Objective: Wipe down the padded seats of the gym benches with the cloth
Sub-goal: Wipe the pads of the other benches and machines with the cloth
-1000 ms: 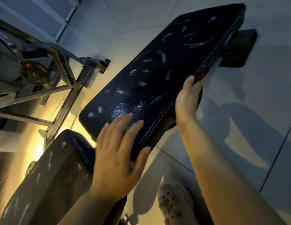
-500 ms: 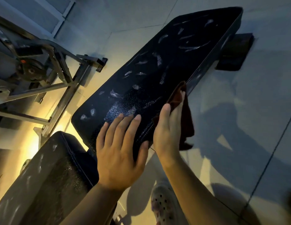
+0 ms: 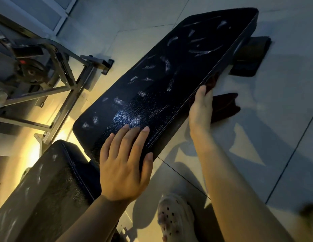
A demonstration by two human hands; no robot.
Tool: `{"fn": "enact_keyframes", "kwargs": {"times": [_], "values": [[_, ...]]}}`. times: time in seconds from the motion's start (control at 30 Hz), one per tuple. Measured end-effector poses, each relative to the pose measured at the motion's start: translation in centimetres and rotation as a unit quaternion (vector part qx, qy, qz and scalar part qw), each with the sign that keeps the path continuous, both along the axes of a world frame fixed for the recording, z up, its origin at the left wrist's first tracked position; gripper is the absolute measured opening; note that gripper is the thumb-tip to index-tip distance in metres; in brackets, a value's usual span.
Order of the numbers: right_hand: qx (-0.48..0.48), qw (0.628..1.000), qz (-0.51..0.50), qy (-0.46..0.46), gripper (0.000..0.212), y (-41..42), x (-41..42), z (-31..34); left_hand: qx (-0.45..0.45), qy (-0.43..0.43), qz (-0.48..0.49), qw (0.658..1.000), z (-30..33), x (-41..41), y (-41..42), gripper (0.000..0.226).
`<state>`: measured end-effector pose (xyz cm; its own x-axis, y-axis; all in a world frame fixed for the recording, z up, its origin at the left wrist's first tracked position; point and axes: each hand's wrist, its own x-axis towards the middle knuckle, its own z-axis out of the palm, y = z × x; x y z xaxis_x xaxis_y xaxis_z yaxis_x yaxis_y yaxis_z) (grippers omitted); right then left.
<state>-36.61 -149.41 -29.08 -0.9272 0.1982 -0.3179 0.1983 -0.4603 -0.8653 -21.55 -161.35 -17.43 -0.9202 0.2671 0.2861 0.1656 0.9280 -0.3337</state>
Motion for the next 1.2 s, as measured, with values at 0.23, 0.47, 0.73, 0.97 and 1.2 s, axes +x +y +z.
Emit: {"fn": "enact_keyframes", "kwargs": {"times": [0.23, 0.47, 0.73, 0.97, 1.2], "values": [[-0.024, 0.993, 0.042, 0.104, 0.075, -4.1, 10.2, 2.5, -0.057, -0.014, -0.021, 0.998, -0.1, 0.2, -0.2, 0.046], [0.003, 1.0, -0.007, -0.015, 0.069, -0.1, -0.1, 1.5, -0.061, -0.008, -0.03, 0.998, -0.3, 0.0, -0.1, 0.043], [0.084, 0.995, 0.047, 0.016, 0.063, 1.2, 1.6, 0.2, -0.043, -0.007, -0.023, 0.999, -0.3, 0.0, -0.1, 0.042], [0.074, 0.994, 0.057, 0.065, 0.065, -1.0, 5.7, 1.0, -0.046, -0.004, -0.018, 0.999, -0.2, 0.2, -0.2, 0.041], [0.087, 0.996, 0.002, 0.017, 0.063, 1.8, -2.8, 0.1, -0.043, -0.001, -0.02, 0.999, -0.4, 0.2, -0.3, 0.041]]}}
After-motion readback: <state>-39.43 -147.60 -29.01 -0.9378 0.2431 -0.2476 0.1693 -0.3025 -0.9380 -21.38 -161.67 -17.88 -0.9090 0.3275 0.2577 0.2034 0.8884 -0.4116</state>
